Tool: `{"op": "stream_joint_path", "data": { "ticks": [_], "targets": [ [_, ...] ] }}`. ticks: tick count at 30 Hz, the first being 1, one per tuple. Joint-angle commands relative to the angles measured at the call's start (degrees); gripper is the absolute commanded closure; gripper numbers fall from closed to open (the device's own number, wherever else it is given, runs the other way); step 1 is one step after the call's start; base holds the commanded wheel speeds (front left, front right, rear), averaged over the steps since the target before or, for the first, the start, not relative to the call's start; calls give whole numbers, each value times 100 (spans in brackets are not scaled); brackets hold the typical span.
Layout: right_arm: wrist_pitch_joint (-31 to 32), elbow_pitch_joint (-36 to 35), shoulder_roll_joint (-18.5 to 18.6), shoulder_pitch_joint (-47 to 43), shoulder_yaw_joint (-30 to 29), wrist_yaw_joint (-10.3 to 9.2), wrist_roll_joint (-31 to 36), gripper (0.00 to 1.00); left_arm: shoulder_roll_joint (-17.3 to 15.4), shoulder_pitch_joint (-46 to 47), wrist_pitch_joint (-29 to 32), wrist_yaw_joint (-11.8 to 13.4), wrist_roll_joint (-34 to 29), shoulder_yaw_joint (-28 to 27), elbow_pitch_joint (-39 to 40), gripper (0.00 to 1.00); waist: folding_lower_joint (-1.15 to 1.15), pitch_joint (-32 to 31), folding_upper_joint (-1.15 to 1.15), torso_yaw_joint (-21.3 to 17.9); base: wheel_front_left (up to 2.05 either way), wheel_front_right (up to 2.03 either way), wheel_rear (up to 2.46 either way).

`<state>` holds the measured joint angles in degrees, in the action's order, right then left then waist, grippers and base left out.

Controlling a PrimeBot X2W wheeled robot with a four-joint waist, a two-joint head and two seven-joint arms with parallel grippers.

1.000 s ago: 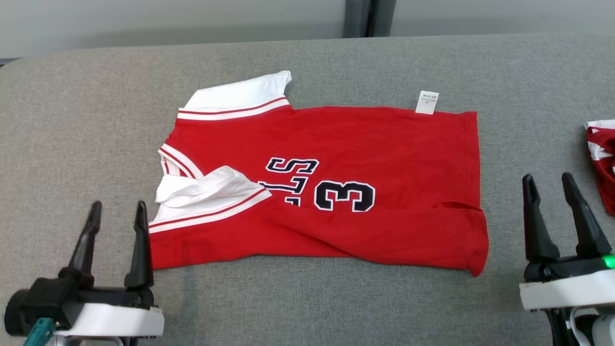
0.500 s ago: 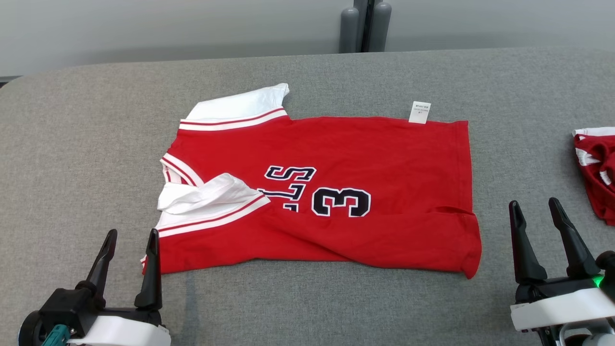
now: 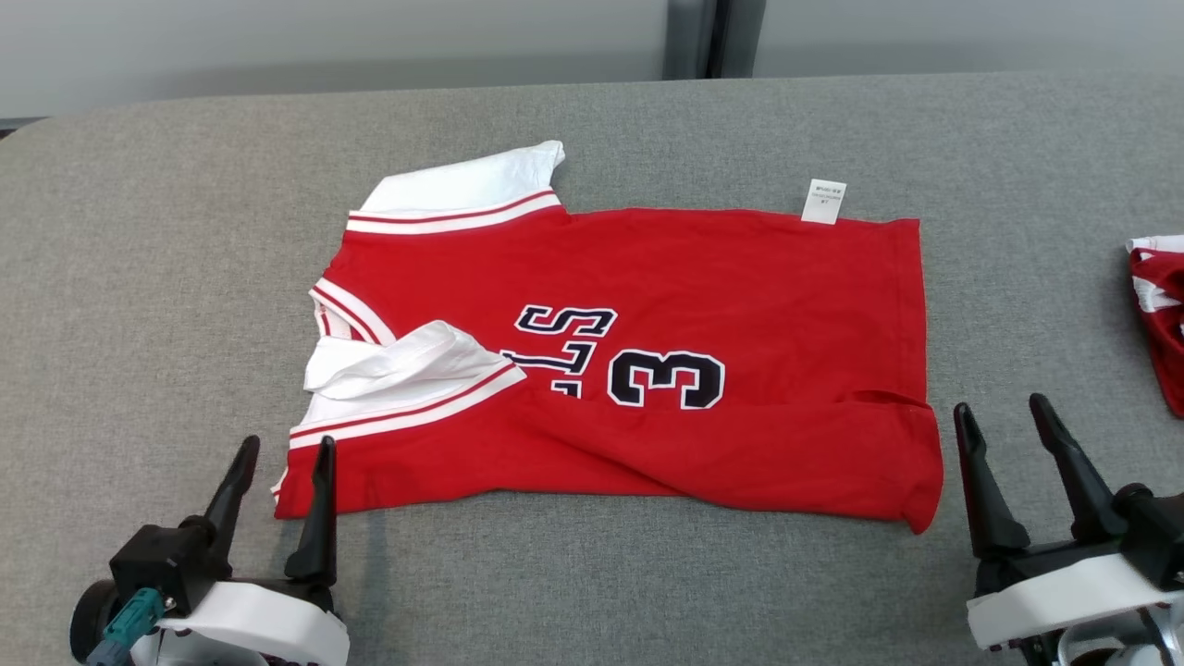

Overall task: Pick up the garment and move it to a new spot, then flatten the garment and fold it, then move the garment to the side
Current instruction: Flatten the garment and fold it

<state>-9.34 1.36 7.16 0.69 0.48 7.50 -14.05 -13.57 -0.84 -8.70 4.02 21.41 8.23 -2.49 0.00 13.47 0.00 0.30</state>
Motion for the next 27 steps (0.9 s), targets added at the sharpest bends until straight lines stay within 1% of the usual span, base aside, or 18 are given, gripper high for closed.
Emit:
{"op": "stream_joint_path", "data": {
  "ticks": [1,9,12,19,20,21,22,23,24,27],
  "targets": [
    [52,130,14,36,93,-1,7,0,21,89,63,-51,90,14,-167,0,0,91,0,12,0,0,0],
    [-139,996,-116,122,472,-1,-91,0,178,295,148,-230,420,46,-967,0,0,388,0,-12,0,0,0],
    [-189,1177,-143,175,511,-1,-116,0,174,371,147,-262,472,43,-1137,0,0,449,0,-20,0,0,0],
    [-219,1733,-215,373,767,0,-270,0,183,577,412,-395,639,88,-1635,0,0,551,0,-14,0,0,0],
    [-215,1800,-224,395,833,0,-300,33,172,590,460,-429,663,114,-1696,0,0,550,0,-13,0,0,0],
    [-221,1844,-230,421,887,0,-327,55,161,612,508,-452,679,137,-1760,0,0,546,0,-13,0,0,0],
    [-224,1888,-229,437,937,1,-351,93,155,636,536,-468,690,156,-1805,18,0,539,0,-12,0,0,0],
    [-236,1932,-231,460,977,1,-392,100,142,644,525,-484,690,164,-1835,59,0,529,0,-13,0,0,0],
    [-250,1968,-217,481,997,0,-417,100,128,642,514,-503,693,171,-1863,100,0,507,0,-12,0,0,0],
    [-283,1993,-126,482,1020,-2,-524,100,88,604,434,-516,695,148,-1834,100,0,419,0,-3,0,0,0]
  ]
}}
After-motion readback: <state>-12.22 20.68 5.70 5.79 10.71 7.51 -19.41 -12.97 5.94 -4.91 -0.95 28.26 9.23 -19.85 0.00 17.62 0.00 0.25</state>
